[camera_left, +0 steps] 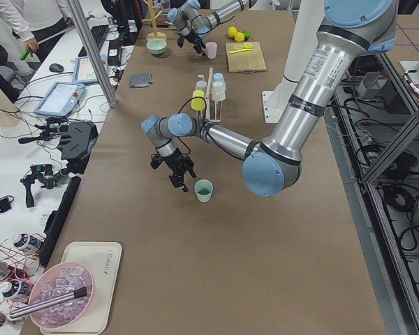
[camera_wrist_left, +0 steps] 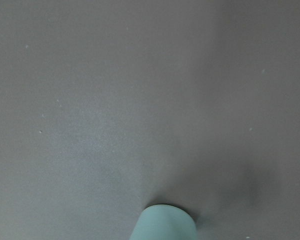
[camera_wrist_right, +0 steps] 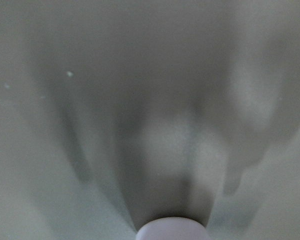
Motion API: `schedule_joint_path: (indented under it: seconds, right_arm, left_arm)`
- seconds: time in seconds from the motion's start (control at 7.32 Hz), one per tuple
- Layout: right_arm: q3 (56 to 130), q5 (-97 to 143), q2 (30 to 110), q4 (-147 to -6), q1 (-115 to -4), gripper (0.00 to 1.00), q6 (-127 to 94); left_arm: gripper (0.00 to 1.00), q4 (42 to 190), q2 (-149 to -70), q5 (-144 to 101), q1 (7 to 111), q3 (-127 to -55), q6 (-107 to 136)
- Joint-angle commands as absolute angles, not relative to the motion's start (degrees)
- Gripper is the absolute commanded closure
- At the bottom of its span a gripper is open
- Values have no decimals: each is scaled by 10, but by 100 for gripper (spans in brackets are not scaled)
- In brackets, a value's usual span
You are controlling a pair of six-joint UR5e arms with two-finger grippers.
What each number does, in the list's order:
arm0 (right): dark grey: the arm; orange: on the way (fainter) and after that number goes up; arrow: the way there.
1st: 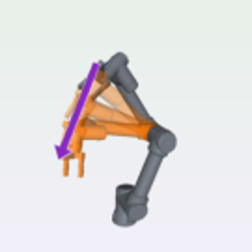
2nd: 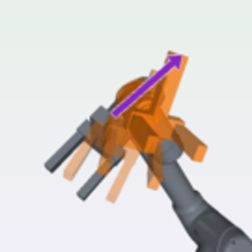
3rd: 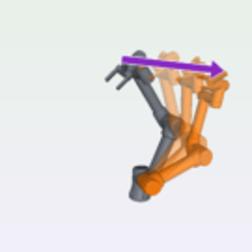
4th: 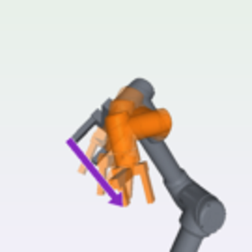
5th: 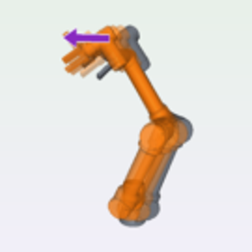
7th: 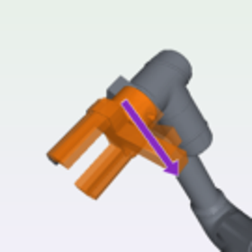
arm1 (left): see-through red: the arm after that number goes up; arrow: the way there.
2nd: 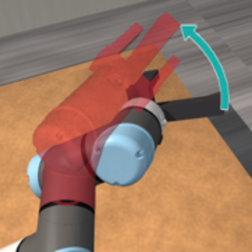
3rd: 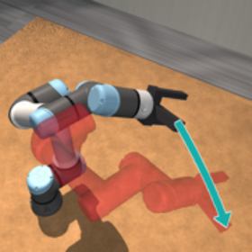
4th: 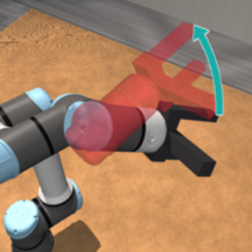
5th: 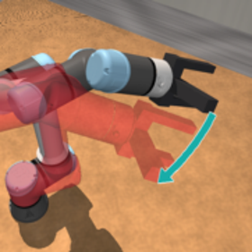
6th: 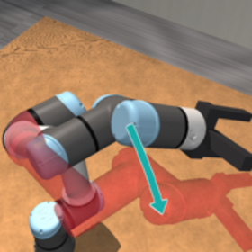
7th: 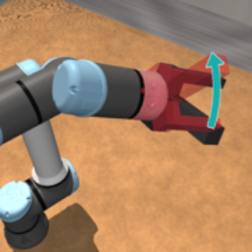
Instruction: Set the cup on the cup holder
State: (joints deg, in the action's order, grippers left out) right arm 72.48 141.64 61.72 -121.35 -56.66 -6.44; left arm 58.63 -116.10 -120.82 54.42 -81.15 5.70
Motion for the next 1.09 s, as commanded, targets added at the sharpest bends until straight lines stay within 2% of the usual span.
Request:
schedule_joint_path:
  seconds: [0.0, 0.96]
  right_arm:
    - [721, 1419, 620, -1214, -556, 2, -63]
    - [719, 1428, 627, -1252, -552, 6, -19]
  left_arm:
    - [2, 583, -1161, -1190, 541, -798, 32]
    - [2, 561, -1164, -1178, 511, -794, 33]
